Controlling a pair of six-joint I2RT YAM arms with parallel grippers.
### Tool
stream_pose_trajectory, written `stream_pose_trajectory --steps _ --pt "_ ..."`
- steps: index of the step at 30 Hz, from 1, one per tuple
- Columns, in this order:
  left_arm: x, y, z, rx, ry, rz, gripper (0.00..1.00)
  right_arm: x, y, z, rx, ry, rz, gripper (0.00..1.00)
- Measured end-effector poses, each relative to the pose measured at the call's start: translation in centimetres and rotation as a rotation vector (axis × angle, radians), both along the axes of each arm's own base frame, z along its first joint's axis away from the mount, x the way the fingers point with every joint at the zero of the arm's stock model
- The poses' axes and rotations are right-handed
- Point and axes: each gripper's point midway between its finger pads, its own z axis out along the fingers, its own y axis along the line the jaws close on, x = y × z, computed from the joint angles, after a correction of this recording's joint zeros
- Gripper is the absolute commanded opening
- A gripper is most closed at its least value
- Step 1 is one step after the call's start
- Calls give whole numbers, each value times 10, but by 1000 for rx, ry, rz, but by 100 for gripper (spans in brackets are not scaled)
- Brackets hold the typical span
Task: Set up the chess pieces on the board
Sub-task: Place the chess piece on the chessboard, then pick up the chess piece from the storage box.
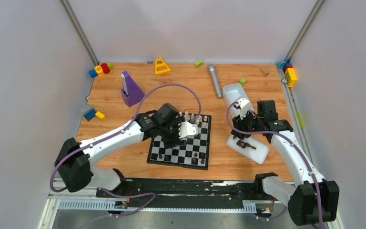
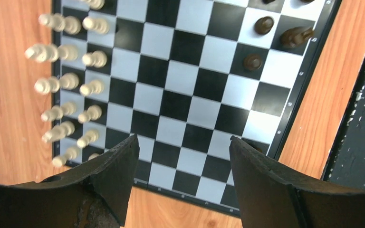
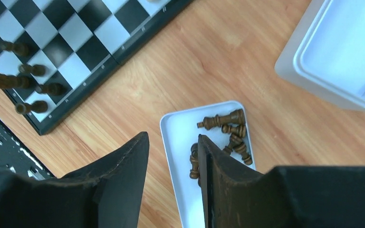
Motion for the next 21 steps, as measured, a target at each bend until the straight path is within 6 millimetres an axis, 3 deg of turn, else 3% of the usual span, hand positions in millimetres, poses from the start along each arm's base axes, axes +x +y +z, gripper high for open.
stream_pose_trajectory --steps 4,9,21 --pt "6 20 10 -29 -24 58 79 -8 -9 -29 -63 124 -12 42" --pt "7 25 25 -71 -53 83 80 -25 -18 -55 -122 245 -17 42" --pt "7 28 23 -72 -53 105 80 -44 -48 -67 -281 267 -57 41"
